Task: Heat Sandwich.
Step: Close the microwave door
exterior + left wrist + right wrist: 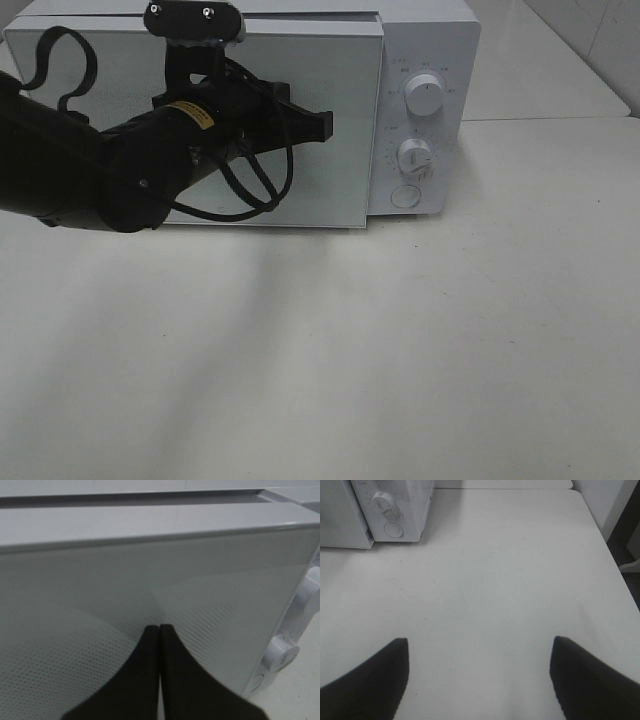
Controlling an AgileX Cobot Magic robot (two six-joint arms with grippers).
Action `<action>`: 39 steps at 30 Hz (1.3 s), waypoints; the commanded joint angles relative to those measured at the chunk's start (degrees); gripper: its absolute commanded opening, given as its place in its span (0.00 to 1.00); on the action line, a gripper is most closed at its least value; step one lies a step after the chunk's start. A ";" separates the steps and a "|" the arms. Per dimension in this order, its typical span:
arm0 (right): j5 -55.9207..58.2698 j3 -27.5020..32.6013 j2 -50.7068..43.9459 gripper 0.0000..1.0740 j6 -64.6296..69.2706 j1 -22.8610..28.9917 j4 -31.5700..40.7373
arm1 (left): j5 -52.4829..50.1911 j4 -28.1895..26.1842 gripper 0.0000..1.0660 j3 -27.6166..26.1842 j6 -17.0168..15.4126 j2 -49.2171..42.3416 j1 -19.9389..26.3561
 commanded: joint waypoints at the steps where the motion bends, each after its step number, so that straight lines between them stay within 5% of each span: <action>1: -0.63 0.29 -1.55 0.70 -0.23 -0.34 0.11 | -0.06 -0.52 0.00 -1.32 0.11 0.80 -0.34; 19: -0.63 0.29 -1.55 0.70 -0.17 -0.34 0.11 | 2.06 -5.16 0.00 -10.94 4.53 6.99 0.46; 39: -0.63 0.29 -1.55 0.70 -0.17 -0.34 0.11 | 4.13 -5.16 0.00 -11.17 4.53 6.47 1.03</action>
